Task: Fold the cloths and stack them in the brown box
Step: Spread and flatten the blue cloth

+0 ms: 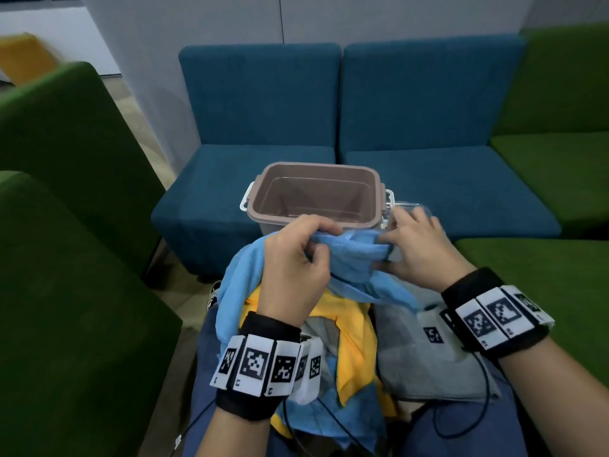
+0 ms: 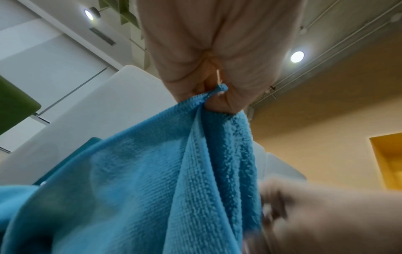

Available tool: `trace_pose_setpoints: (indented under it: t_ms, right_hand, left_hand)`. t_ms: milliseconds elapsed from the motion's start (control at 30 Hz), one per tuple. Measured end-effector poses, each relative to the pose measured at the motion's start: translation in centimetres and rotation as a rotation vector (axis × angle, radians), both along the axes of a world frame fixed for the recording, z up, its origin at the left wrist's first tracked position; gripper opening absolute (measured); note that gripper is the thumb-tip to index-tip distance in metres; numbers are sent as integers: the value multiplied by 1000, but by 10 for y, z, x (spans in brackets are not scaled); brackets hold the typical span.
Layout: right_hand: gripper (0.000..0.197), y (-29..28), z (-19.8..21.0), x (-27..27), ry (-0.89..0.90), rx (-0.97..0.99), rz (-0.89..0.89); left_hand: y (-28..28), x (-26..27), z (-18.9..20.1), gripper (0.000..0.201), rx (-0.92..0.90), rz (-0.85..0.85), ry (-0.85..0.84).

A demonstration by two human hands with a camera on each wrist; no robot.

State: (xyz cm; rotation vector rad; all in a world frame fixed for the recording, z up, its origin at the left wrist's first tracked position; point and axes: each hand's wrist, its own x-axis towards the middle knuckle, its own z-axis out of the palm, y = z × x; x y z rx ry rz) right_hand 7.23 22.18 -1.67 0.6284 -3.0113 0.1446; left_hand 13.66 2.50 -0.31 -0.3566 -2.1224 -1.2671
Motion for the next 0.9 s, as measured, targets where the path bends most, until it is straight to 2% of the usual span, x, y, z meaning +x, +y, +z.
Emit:
trace_pose_setpoints:
  t_ms: [67,167,267,367,433,533,600,733,833,900]
  right_hand:
    - [30,9,5,-4,38,38,-114]
    - [24,10,21,-8,222,-48,-162]
    - [18,10,43,-9,411,-337,-97]
    - [24,10,65,-4,577,-563,-10]
    - [28,9,74,3,569,-597,22]
    - [33,10,71,4,448,-469,-13]
    - [34,15,66,2,481,-439,-49]
    - [23,23,63,-1,566,-488,-71]
    - [18,23,59,-2,563,-428,-22]
    - [15,22,57,-2,534,-470,-7]
  left_hand:
    - [0,-2,4,35,-26,-12,12]
    - [5,-9,8,34,-43,2,24]
    - [1,-18,20,29,15,90,86]
    - [-5,-22,41,15,91,130,156]
    - [-6,-21,51,7,126,143,185]
    - [-4,-17,51,7,137,176,195]
    - [-5,-17,42,10,111,234,166]
    - [-6,-25,25,11,90,313,101]
    - [-6,-32,18,14,124,308,87]
    - [-6,-34,16,18,134,306,75]
